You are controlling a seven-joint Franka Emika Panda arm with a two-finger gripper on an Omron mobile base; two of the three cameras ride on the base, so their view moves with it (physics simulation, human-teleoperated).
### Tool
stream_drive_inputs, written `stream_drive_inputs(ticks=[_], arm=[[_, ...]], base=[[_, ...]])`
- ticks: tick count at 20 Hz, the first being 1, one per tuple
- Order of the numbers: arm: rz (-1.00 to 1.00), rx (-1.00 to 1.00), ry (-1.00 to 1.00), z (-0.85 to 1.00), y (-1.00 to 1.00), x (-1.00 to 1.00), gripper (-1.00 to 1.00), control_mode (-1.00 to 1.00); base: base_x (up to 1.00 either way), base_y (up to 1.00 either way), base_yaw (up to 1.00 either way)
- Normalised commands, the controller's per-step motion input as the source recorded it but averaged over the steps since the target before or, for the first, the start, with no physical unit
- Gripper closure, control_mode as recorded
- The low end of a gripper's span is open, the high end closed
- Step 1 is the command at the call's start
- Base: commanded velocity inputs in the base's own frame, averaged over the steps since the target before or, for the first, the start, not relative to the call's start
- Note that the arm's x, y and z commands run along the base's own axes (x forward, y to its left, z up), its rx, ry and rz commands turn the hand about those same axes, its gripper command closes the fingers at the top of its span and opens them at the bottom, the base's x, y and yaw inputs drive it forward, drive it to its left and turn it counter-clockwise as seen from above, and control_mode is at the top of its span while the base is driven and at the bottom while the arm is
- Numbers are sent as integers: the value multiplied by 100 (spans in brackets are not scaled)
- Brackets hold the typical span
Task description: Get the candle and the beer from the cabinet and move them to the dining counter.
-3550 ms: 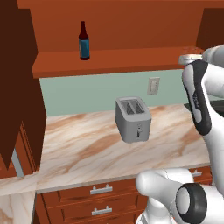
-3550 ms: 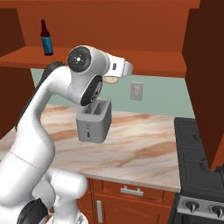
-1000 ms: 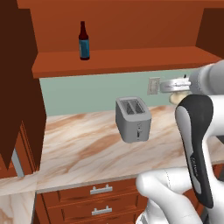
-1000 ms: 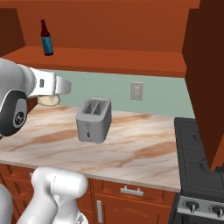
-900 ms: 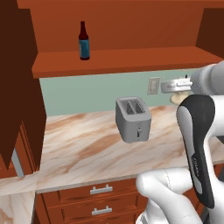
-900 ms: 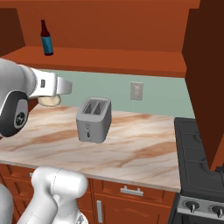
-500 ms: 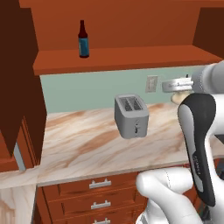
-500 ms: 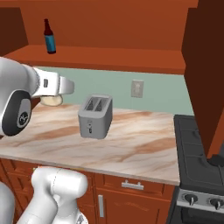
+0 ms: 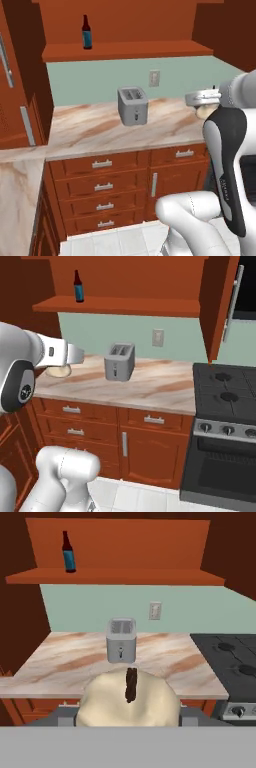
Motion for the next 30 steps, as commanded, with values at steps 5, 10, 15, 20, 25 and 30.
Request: stream_drive_inputs(ticks=[5, 10, 15, 20, 25, 30], arm=[[0, 0, 0, 0, 0, 0, 100, 100], [0, 0, 0, 0, 0, 0, 100, 100], [0, 0, 0, 0, 0, 0, 100, 100], [0, 0, 0, 0, 0, 0, 100, 100], [0, 0, 0, 0, 0, 0, 100, 100], [0, 0, 0, 0, 0, 0, 100, 100]], base=[[-95, -27, 26], [-29, 0, 94], [-18, 0, 100], [-18, 0, 100], [-17, 0, 100], [-9, 0, 100]])
